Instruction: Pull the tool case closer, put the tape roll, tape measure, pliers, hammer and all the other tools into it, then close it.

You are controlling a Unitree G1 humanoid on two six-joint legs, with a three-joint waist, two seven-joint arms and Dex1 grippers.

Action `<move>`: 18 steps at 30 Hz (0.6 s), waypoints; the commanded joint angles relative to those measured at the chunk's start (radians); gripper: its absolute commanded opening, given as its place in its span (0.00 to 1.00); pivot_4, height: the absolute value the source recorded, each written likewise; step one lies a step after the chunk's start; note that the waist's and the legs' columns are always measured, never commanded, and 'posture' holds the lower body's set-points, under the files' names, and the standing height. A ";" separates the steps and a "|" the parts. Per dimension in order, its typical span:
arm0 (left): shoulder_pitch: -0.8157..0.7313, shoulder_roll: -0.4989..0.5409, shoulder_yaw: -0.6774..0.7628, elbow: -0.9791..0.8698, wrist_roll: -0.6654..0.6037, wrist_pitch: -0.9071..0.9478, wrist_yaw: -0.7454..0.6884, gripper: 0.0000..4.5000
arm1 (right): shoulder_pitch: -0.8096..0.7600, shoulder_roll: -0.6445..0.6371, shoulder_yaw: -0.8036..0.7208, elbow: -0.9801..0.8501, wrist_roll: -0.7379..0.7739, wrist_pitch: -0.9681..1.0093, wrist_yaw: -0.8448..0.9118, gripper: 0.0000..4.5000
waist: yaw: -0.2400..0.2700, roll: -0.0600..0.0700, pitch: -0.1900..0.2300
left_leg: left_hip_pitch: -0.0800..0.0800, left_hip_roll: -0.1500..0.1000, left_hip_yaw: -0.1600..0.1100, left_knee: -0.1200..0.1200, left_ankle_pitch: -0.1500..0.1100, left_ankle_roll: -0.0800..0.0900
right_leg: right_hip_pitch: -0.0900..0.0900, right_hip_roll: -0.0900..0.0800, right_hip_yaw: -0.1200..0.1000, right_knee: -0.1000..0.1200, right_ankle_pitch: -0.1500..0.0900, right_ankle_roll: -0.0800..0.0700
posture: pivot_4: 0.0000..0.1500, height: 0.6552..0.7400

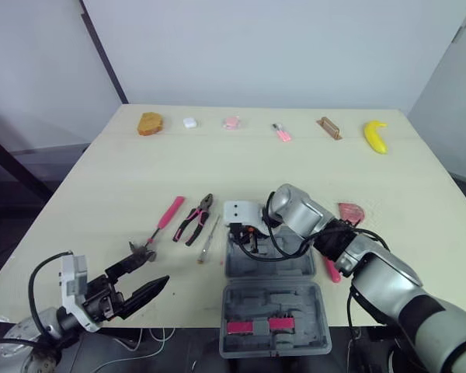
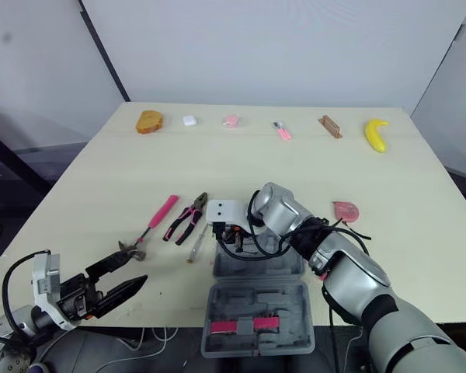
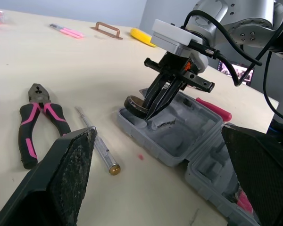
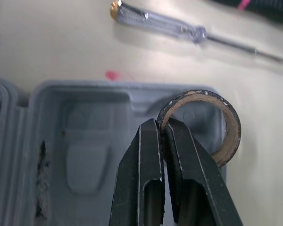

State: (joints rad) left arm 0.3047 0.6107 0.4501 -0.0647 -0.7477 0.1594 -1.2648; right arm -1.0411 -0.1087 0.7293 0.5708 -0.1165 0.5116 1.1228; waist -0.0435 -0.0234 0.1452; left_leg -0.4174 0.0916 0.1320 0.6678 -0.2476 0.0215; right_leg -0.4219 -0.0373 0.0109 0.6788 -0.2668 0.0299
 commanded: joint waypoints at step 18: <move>-0.043 -0.001 -0.016 -0.011 0.018 -0.006 0.011 1.00 | 0.053 0.021 -0.166 -0.062 0.032 -0.052 -0.065 0.67 | 0.000 0.000 0.000 | 0.000 0.000 0.000 0.000 -0.001 0.002 | 0.000 0.000 0.000 0.000 0.000 0.000 | 1.00 1.00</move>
State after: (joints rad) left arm 0.2612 0.6095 0.4225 -0.0319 -0.7185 0.1490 -1.2641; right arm -1.0021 -0.0921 0.6278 0.5840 -0.1278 0.4557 1.0577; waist -0.0438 -0.0234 0.1452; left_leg -0.4175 0.0917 0.1318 0.6674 -0.2490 0.0234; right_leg -0.4220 -0.0376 0.0107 0.6787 -0.2668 0.0298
